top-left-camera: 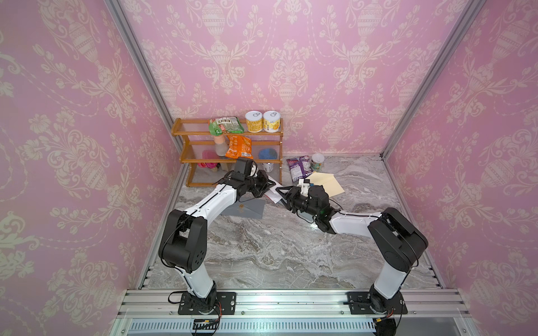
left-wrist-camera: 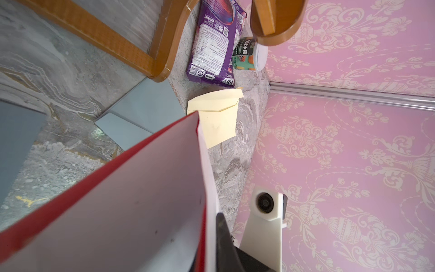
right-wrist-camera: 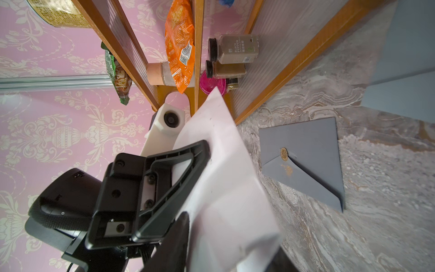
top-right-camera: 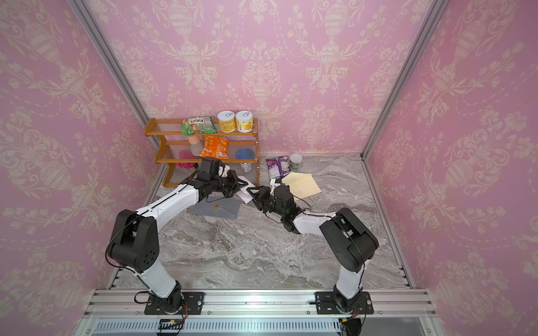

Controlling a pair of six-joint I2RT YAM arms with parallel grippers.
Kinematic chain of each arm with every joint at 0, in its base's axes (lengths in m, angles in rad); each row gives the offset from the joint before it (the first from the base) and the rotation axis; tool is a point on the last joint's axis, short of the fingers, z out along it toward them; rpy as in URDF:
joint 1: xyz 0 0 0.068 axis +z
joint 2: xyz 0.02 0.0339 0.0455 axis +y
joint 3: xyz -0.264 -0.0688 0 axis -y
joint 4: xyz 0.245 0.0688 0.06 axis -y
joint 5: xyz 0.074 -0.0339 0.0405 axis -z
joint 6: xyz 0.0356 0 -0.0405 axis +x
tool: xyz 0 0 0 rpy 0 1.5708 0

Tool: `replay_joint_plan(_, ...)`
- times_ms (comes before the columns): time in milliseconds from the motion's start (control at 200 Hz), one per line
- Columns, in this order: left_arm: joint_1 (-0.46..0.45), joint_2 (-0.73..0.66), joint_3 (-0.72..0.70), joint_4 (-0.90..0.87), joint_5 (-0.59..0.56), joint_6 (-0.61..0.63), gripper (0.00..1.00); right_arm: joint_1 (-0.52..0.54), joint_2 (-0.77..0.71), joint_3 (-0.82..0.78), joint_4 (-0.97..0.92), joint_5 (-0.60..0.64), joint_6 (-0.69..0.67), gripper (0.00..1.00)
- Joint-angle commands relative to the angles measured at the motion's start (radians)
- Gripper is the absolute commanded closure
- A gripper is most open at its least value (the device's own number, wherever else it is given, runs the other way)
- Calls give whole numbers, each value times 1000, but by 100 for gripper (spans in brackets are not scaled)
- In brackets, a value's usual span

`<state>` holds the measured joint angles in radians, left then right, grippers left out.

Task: Fold the letter paper in half and place it into the envelope
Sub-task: Fold the letter paper.

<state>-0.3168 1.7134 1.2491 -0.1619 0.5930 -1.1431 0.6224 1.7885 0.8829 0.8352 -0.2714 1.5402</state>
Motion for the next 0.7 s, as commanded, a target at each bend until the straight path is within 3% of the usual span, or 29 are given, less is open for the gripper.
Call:
replay_joint_plan(0,3,-13,-29,-1,21,16,100,-7,17,-9,81,26,29,57)
replay_joint_plan(80,3,-16,-39,0,21,20,100,-7,18,-12,87,30,35,60)
replay_joint_plan(230,4,-16,-34,-11,22,41,100,-7,22,-23,92,32,44,78)
replay_joint_plan(280,3,-13,-15,-27,22,60,85,-9,20,-30,83,35,46,82)
replay_joint_plan(370,4,-4,47,-105,5,118,29,-13,10,-58,79,54,53,95)
replay_joint_plan(425,7,-1,97,-176,-21,166,10,-19,0,-72,78,61,56,100)
replay_joint_plan(495,15,2,151,-263,-56,228,1,-31,-21,-85,67,62,51,100)
replay_joint_plan(695,56,-7,177,-376,-98,332,1,-63,-108,-96,-51,22,-15,100)
